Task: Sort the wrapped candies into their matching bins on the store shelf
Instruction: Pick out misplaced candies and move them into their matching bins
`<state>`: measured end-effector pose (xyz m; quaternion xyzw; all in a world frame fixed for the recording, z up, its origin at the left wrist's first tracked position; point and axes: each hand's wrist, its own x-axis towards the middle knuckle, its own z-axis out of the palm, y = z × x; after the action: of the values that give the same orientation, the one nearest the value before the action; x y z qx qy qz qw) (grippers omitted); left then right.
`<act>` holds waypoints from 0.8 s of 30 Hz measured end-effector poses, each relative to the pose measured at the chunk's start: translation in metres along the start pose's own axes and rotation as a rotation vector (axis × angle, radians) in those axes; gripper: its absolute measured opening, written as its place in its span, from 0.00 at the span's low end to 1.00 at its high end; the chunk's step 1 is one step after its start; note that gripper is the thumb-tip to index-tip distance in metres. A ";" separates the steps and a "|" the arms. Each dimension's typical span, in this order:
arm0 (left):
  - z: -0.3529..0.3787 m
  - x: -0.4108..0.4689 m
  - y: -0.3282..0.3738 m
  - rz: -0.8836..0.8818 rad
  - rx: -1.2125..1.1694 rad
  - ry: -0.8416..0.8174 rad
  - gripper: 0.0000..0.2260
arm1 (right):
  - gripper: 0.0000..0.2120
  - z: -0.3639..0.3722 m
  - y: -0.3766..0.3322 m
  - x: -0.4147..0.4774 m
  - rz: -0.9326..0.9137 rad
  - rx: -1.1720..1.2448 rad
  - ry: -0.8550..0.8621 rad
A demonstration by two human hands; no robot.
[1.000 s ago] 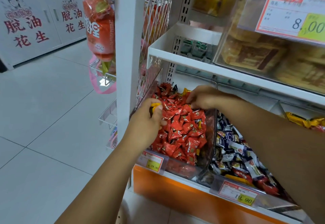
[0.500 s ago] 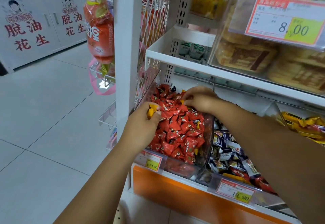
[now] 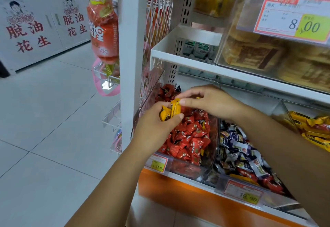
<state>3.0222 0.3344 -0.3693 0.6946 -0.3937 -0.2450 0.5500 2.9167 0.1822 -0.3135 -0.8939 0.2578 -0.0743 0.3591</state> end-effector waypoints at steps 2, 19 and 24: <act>-0.004 0.003 -0.003 -0.023 -0.022 0.030 0.09 | 0.08 -0.012 0.015 0.019 0.068 -0.158 0.092; -0.012 0.006 -0.015 -0.069 0.010 -0.018 0.13 | 0.11 -0.005 0.081 0.103 0.265 -0.737 -0.025; -0.009 0.007 -0.013 -0.114 -0.086 -0.009 0.12 | 0.10 -0.015 0.057 0.061 0.128 -0.090 0.229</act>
<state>3.0367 0.3349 -0.3790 0.6905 -0.3449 -0.2958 0.5628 2.9407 0.1066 -0.3447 -0.8764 0.3566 -0.1414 0.2911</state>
